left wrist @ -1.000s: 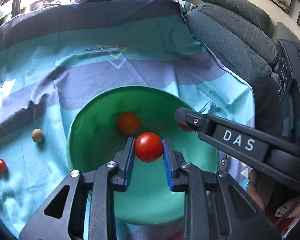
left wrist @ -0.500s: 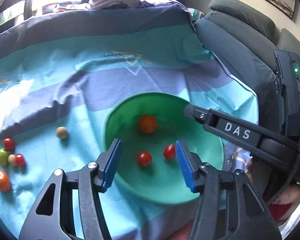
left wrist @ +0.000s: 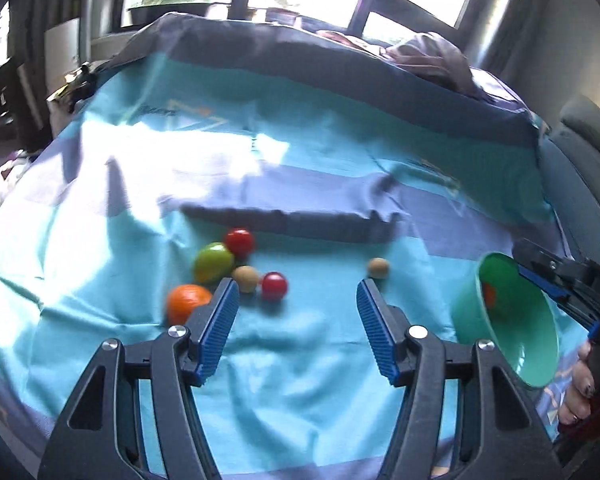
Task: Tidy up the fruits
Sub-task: 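Grasp another red cherry tomato with the right gripper, then grasp a red cherry tomato with the left gripper while the right gripper holds its tomato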
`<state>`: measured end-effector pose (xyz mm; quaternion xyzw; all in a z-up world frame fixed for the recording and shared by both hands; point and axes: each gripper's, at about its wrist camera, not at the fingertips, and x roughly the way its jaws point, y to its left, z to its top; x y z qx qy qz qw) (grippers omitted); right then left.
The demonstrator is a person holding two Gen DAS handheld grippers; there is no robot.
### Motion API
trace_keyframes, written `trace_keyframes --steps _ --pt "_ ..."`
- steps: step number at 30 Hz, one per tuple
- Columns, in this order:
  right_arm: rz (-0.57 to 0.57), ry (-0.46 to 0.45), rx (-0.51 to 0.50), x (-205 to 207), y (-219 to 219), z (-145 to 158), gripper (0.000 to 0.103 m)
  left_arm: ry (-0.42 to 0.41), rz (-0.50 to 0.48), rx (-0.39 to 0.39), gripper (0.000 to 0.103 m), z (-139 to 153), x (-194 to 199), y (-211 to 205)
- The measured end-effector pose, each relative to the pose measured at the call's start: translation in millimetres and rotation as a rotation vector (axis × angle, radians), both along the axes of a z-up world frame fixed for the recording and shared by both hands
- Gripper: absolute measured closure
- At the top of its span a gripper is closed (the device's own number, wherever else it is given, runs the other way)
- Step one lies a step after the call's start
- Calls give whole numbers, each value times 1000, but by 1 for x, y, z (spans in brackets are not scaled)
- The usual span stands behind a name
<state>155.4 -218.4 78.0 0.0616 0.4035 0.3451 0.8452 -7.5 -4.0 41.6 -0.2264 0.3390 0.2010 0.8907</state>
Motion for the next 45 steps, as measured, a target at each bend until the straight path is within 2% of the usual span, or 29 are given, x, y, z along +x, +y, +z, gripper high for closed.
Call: trace_keyframes --steps 6,10,15,21,26,31,34,37,40,45 --pt "148 75 -60 -17 69 -26 55 6 182 -63 44 -14 -31 62" --pt "225 124 -120 -25 113 -45 55 17 236 -87 44 -22 -38 83" --pt "292 189 -238 -22 167 -77 55 20 238 -137 46 -32 -38 93" --pt "300 161 -353 -23 198 -101 61 17 219 -148 48 -35 -34 94" --pt "316 156 -381 -24 202 -112 74 14 195 -158 50 -35 -30 94" --pt "295 172 -359 -25 182 -101 75 20 139 -160 51 -23 -9 89" --pt "276 166 -338 -29 157 -90 75 12 61 -171 52 -15 19 85" --pt "245 160 -295 -23 135 -82 75 72 -2 -197 58 -20 55 84" --pt "203 169 -271 -11 122 -77 75 165 28 -154 62 -32 82 85" --pt "200 187 -226 -4 111 -72 75 232 21 -175 65 -55 100 87"
